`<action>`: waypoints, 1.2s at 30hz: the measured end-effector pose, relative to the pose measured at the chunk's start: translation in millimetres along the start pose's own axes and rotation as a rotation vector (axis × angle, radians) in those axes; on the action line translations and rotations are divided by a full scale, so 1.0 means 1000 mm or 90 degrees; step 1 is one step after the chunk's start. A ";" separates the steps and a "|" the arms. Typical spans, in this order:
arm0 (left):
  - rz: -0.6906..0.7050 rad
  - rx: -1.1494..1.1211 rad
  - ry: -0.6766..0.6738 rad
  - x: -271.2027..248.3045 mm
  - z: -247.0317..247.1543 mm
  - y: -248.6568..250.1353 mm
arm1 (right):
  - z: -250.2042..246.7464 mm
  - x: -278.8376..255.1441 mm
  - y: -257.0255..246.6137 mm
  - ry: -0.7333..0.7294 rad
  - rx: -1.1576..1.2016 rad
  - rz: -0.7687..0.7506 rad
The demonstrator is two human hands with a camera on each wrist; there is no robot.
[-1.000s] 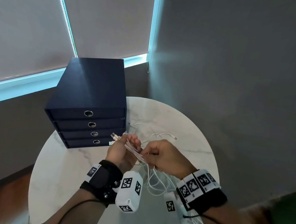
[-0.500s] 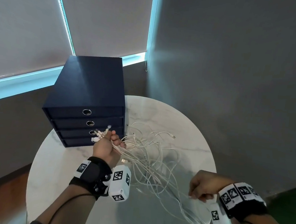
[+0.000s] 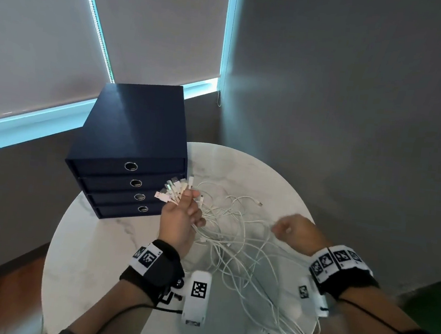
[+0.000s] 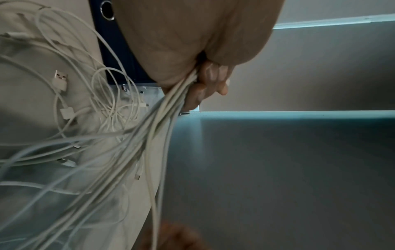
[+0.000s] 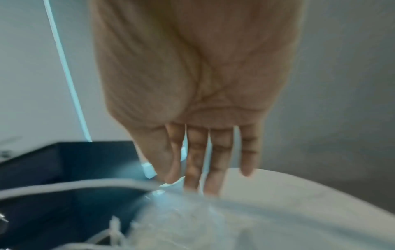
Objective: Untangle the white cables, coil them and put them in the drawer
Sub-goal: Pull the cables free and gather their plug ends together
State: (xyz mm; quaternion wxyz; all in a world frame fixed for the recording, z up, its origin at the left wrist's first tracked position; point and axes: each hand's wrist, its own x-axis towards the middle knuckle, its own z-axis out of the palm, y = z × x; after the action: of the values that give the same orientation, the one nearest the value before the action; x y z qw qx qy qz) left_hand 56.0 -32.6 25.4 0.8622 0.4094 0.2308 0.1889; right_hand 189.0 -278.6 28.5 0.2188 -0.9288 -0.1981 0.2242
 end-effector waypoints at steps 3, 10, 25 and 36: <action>0.015 0.028 -0.032 -0.005 0.008 -0.004 | 0.003 -0.002 -0.067 0.088 0.211 -0.172; 0.018 0.119 -0.123 -0.015 0.014 -0.003 | 0.021 0.012 -0.145 0.112 0.401 -0.213; -0.101 0.112 -0.212 -0.023 0.009 -0.001 | 0.014 0.012 -0.145 0.136 0.294 -0.282; -0.038 0.195 -0.199 -0.013 0.016 0.008 | 0.035 -0.005 -0.154 0.063 0.391 -0.285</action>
State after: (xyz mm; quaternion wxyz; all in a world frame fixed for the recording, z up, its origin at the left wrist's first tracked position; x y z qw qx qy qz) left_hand 52.8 -44.6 44.4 0.8204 0.5529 0.1326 0.0604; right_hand 125.1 -142.3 78.3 0.5399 -0.7633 -0.3086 0.1750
